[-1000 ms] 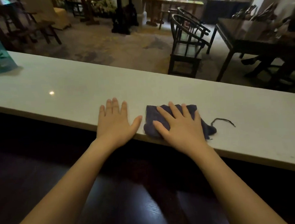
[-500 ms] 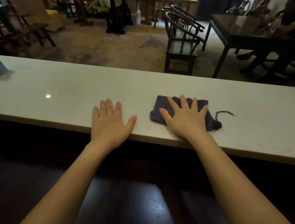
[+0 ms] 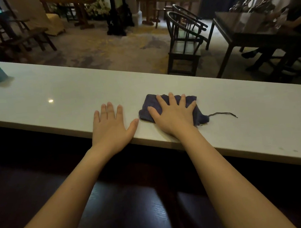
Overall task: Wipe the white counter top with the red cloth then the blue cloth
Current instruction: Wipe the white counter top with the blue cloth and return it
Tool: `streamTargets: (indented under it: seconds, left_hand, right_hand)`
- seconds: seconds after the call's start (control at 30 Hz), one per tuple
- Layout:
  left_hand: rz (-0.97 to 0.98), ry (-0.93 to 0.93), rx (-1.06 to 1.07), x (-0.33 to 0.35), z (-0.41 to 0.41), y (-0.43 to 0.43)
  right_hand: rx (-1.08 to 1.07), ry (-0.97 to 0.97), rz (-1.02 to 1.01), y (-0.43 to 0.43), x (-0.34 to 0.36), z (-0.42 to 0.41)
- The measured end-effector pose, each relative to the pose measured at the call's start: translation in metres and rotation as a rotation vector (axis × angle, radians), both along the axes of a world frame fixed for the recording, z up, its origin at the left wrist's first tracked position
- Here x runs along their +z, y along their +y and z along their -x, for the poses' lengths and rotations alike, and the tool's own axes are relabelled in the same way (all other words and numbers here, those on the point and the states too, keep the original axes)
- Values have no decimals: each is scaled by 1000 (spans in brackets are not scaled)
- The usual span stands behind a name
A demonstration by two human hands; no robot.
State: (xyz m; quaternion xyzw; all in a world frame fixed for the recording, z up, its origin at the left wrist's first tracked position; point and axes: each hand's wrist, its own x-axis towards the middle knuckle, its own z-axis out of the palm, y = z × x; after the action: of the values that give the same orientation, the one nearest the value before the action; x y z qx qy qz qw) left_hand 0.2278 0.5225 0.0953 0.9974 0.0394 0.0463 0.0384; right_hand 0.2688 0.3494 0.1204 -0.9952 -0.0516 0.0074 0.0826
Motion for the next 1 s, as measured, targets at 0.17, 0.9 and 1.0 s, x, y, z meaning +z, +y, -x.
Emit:
streamTargets:
  seconds: [0.17,0.9,1.0]
  left_hand:
    - [-12,-2,-10,-1,-1,0]
    - [25,61,-18,7,0,2]
    - [20,64,-28,5,0,2]
  right_hand:
    - [62,-9,-12,28,-3,-13]
    - [-14,17,-34,-25,7,-7]
    - [16,27,-25,-23,8,5]
